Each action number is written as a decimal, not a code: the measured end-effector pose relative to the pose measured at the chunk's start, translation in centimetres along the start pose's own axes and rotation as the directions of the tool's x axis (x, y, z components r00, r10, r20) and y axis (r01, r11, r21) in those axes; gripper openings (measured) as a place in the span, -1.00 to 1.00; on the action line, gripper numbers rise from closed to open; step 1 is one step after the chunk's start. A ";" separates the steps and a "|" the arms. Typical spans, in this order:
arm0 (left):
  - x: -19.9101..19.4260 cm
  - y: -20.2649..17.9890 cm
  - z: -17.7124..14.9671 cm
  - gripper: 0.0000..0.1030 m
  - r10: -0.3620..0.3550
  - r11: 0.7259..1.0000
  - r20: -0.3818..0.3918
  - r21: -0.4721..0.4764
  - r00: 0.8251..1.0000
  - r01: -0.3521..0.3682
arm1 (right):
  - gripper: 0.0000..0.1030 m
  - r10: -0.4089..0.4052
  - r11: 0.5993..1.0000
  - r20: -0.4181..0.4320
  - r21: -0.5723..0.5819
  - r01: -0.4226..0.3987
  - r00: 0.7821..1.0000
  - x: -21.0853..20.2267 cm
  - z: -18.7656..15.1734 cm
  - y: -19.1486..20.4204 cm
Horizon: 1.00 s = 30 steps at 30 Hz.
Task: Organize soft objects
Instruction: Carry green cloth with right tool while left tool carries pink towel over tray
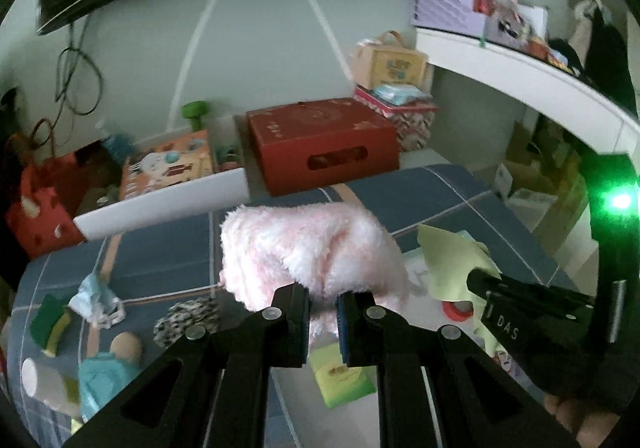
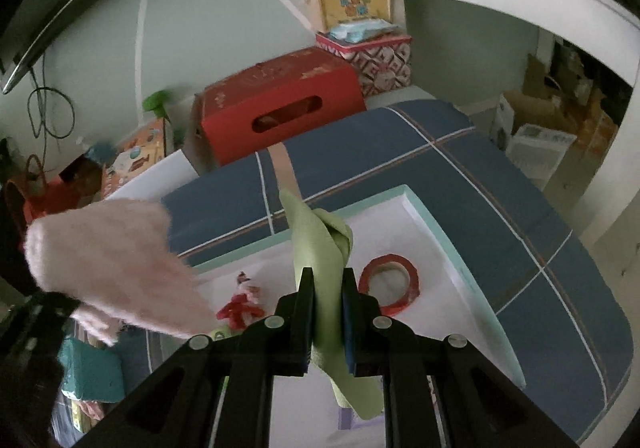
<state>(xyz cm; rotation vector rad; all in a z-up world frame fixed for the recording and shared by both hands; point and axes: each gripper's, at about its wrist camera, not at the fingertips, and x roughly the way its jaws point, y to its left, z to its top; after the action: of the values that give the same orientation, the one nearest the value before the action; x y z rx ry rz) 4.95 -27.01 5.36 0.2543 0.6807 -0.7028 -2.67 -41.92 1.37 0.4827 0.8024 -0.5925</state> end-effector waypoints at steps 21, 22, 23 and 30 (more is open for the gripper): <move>9.9 1.7 -5.4 -0.77 -0.044 0.996 -0.323 -0.083 0.945 0.018 | -0.69 -0.006 1.000 -0.182 -0.025 0.001 0.983 6.0 -1.7 0.7; 10.0 1.6 -5.5 -0.77 -0.050 0.996 -0.331 -0.081 0.942 0.025 | -0.69 -0.007 1.000 -0.187 -0.028 0.001 0.982 6.0 -1.7 0.7; 10.0 1.5 -5.5 -0.77 -0.055 0.997 -0.341 -0.076 0.938 0.030 | -0.69 -0.008 1.000 -0.191 -0.030 0.003 0.982 6.1 -1.8 0.7; 10.0 0.7 -5.8 -0.76 -0.088 0.995 -0.381 -0.072 0.921 0.065 | -0.68 -0.013 0.999 -0.199 -0.049 0.003 0.980 5.8 -1.7 1.1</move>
<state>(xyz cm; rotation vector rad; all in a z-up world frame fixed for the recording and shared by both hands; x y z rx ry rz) 8.18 -29.05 -5.60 0.3169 1.0895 -0.7131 0.37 -41.82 -3.97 0.4998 1.0073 -0.5363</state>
